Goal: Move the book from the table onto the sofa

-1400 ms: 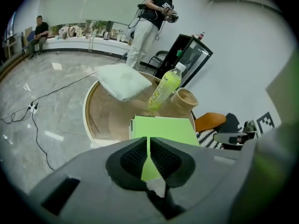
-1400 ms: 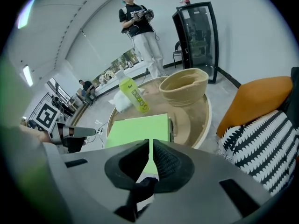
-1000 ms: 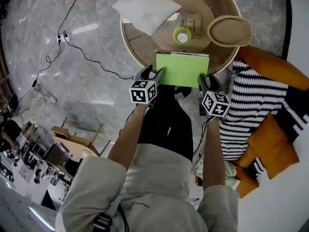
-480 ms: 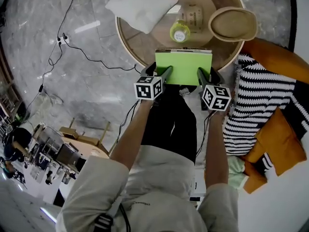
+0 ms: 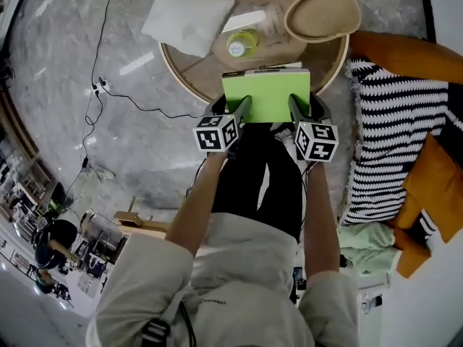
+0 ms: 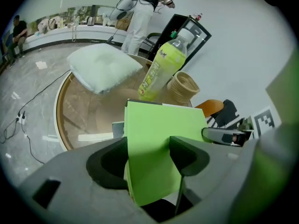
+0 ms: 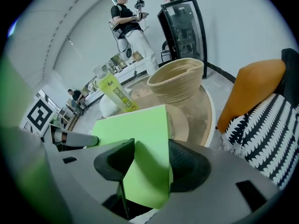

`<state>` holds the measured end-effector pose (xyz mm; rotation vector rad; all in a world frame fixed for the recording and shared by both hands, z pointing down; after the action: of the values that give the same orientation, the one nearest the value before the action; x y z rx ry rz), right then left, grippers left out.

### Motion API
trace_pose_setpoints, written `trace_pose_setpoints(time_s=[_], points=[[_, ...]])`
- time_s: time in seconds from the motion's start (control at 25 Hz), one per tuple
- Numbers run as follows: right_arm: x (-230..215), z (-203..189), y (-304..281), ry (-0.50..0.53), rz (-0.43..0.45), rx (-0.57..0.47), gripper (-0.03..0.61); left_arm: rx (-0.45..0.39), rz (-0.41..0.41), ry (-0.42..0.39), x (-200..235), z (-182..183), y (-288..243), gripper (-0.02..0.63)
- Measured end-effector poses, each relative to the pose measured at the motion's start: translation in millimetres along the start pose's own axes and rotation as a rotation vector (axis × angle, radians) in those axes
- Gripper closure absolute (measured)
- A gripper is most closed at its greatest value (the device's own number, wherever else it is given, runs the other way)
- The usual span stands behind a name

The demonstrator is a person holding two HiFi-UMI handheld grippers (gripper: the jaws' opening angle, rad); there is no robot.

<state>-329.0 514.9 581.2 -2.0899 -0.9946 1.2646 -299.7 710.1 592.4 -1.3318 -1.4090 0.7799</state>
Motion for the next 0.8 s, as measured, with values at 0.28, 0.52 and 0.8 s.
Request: trace_pose_setpoints(time_s=[0.28,0.52,0.8], points=[[-6,5,55,-0.091,-0.083,-0.116,0.374,-0.006,-0.047,-0.145,-46,23,23,0.331],[-10,14,118,-0.154,-0.165,-0.236,0.374,-0.021,-0.112,-0.288,-102,47,50,0.331],[-9,8,210,-0.226,-0.264,-0.379,0.374,-0.036,-0.212,-0.458,-179,54,95,0.331]])
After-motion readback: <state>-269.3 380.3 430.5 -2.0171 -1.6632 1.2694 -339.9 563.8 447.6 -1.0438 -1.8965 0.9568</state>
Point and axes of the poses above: the fingertips, and each gripper's own axes: y backward along the fingers, x to its left, z out of its top, the point moved 2 cm from there along y, backward along the fingers, and after that the axes turned 13 degrees about z, right-handed, at the moved point
